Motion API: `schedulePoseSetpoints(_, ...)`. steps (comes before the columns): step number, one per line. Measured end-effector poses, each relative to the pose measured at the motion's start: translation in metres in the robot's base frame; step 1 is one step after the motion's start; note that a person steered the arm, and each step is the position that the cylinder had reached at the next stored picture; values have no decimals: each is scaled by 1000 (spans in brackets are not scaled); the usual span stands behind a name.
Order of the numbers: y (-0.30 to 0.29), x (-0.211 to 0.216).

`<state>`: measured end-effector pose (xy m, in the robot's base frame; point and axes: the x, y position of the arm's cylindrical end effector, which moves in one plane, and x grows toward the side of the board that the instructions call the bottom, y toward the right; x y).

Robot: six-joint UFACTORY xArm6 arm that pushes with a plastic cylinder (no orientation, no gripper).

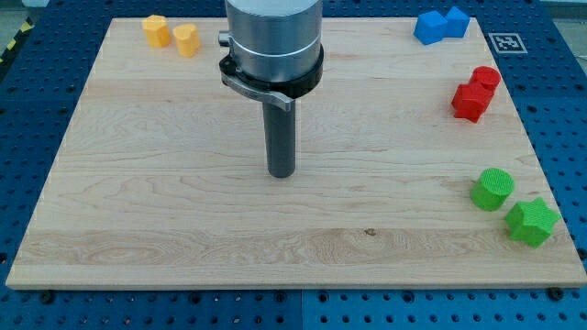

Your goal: Point at bottom right

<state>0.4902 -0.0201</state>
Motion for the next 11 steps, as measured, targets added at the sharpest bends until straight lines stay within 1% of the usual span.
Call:
schedulePoseSetpoints(1, 0, 0)
schedulePoseSetpoints(2, -12, -31)
schedulePoseSetpoints(3, -44, -74)
schedulePoseSetpoints(4, -48, -84)
schedulePoseSetpoints(5, -39, -84)
schedulePoseSetpoints(6, 25, -34)
schedulePoseSetpoints(8, 157, 90)
schedulePoseSetpoints(9, 229, 117)
schedulePoseSetpoints(10, 233, 119)
schedulePoseSetpoints(11, 301, 128)
